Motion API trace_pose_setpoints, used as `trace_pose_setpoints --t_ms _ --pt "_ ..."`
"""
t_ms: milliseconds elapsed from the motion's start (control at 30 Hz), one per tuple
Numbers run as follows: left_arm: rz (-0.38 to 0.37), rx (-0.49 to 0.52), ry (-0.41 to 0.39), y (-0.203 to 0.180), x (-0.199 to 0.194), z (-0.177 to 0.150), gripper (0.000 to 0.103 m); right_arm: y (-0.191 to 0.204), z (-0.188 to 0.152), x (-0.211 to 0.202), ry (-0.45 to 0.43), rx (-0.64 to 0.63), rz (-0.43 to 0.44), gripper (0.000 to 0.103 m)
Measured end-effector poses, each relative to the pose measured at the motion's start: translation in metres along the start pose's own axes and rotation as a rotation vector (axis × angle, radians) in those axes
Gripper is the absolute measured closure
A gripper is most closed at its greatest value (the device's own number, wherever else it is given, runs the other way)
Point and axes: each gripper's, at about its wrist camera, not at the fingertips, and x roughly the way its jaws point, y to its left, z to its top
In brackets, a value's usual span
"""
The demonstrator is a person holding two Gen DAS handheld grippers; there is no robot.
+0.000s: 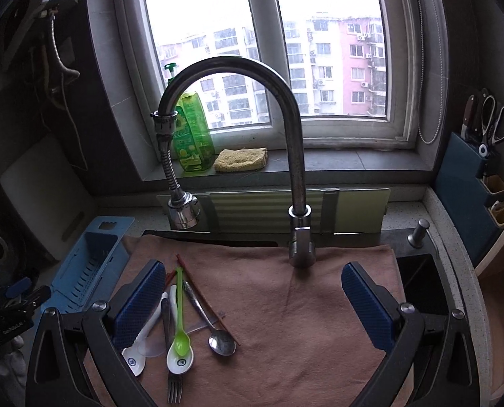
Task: Organize utensils
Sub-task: 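Bring both tools down over the utensils on the pink towel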
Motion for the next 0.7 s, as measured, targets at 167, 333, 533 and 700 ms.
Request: trace_pose_setpoints --t_ms 167,333,533,700 --pt "-0.033 -0.01 0.047 -0.001 0.014 -0.01 0.024 0.0 -0.005 0.017 0.052 0.031 0.061 0.001" --pt "-0.061 0.005 0.067 -0.011 0.016 -0.019 0.024 0.0 -0.008 0.041 0.149 0.007 0.069 0.001" --pt "-0.081 0.008 0.064 -0.018 0.011 -0.024 0.024 -0.007 -0.007 0.06 0.231 0.006 0.098 0.001" --pt "-0.055 -0.035 0.072 -0.015 0.008 -0.035 0.024 0.002 -0.004 0.077 0.281 -0.019 0.155 0.011"
